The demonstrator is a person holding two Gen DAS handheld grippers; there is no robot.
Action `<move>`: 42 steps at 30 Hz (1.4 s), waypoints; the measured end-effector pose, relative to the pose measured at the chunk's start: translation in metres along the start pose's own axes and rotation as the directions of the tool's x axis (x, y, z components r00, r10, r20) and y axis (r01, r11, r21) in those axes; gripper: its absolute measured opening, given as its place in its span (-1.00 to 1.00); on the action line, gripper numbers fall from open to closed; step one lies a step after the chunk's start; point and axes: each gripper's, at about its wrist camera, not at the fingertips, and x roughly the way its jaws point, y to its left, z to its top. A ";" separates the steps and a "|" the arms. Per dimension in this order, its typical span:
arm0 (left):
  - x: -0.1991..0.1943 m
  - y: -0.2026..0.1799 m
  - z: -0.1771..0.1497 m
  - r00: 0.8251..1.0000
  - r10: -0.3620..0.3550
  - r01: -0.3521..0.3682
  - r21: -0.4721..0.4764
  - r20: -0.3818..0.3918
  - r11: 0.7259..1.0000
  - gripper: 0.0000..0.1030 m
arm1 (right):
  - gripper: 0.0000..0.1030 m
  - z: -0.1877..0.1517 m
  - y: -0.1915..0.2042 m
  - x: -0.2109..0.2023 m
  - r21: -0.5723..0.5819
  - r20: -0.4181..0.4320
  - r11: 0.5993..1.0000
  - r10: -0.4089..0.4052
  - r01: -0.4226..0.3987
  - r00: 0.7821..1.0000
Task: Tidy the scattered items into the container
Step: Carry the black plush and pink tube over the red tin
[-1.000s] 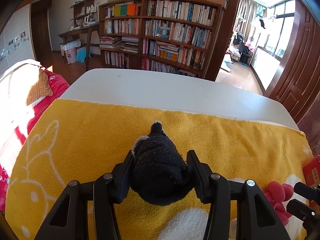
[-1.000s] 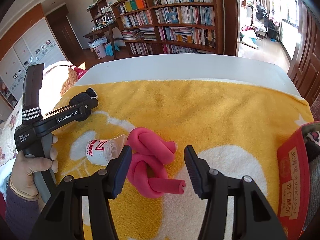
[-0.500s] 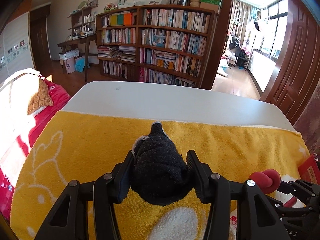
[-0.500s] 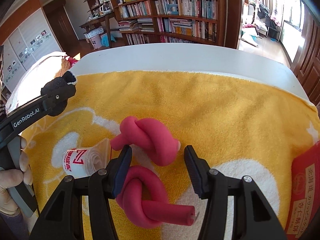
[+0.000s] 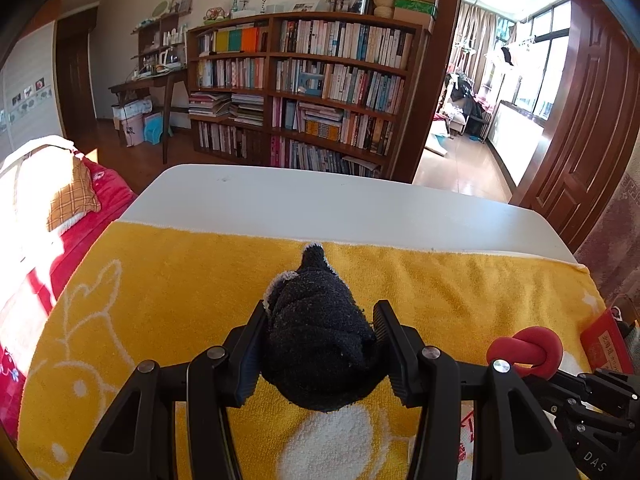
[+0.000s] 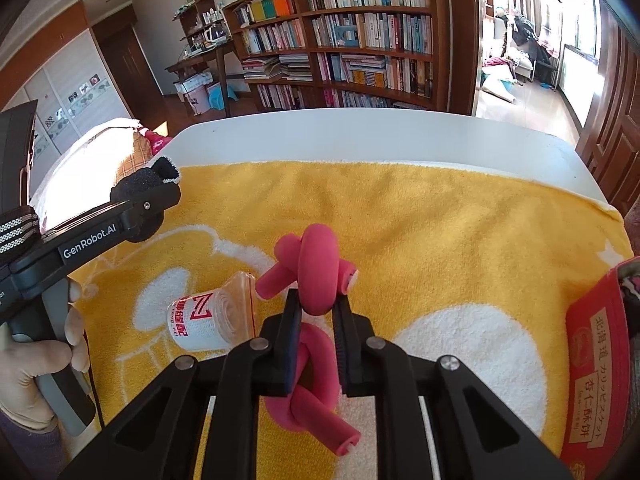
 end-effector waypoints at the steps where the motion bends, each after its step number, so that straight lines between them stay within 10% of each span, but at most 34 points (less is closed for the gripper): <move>1: -0.002 -0.002 0.000 1.000 -0.005 0.005 -0.001 0.000 1.000 0.03 | -0.67 -0.001 0.000 -0.005 0.003 0.009 1.000 0.003 -0.003 1.000; 24: -0.071 -0.122 -0.011 0.985 -0.170 0.165 0.142 0.025 0.976 0.03 | -0.67 -0.039 -0.085 -0.141 0.170 0.215 0.983 -0.105 0.069 0.971; 42: -0.105 -0.277 -0.053 0.908 -0.408 0.415 0.296 -0.088 0.860 0.03 | -0.67 -0.080 -0.200 -0.206 0.364 0.273 0.920 -0.253 0.144 0.928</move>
